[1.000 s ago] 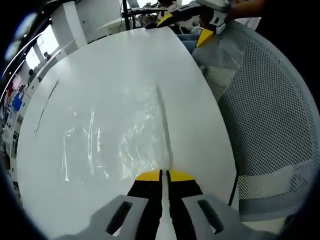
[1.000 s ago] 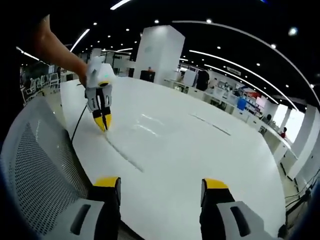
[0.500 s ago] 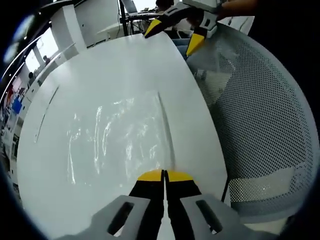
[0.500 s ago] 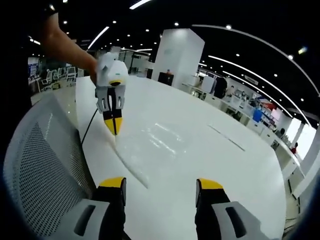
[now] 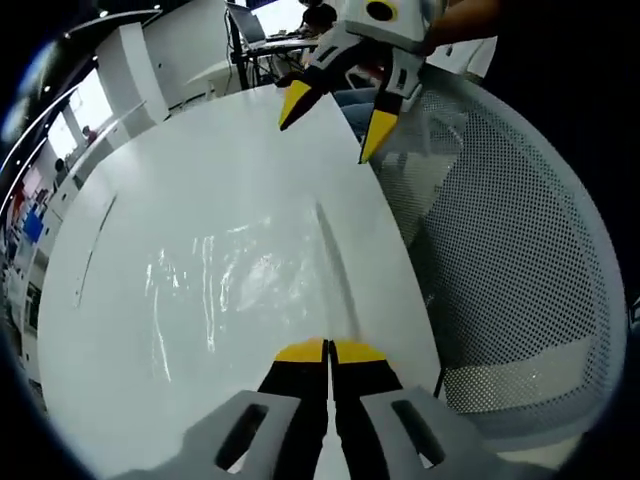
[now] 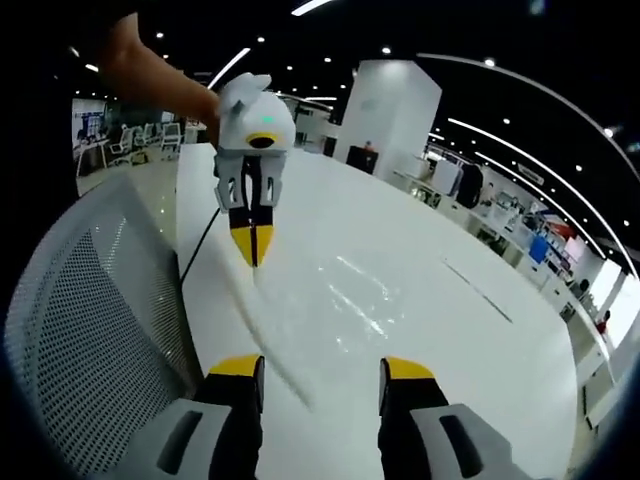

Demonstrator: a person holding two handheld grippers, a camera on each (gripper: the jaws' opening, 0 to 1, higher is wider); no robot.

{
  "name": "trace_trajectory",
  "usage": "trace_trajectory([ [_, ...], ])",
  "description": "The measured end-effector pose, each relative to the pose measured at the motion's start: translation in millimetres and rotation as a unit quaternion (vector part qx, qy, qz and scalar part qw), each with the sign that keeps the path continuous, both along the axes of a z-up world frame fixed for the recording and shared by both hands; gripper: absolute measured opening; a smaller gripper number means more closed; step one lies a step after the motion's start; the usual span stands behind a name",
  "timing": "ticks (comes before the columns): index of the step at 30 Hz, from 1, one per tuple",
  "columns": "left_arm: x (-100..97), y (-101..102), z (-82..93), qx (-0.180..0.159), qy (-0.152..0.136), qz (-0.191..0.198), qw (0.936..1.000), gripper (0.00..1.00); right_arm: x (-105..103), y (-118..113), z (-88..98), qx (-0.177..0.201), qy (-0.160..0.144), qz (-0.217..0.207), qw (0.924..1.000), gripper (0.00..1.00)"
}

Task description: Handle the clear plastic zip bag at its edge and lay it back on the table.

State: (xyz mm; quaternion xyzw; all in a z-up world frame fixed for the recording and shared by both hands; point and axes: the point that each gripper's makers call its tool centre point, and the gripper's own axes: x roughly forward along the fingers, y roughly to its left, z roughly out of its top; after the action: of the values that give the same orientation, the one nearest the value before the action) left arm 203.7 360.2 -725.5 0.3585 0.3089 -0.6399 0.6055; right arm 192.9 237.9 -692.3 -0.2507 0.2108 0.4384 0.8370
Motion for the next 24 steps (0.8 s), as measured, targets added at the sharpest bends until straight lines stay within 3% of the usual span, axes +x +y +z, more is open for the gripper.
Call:
trace_trajectory([
  [13,-5.1,-7,14.9,-0.019,0.002,-0.007,0.9998,0.0,-4,15,-11.0,-0.008,0.014,0.027,0.9995,0.36],
  [24,-9.0,-21,37.9,-0.06,0.009,-0.007,0.9981,0.0,-4,27,-23.0,-0.032,0.007,0.057,0.9978,0.33],
])
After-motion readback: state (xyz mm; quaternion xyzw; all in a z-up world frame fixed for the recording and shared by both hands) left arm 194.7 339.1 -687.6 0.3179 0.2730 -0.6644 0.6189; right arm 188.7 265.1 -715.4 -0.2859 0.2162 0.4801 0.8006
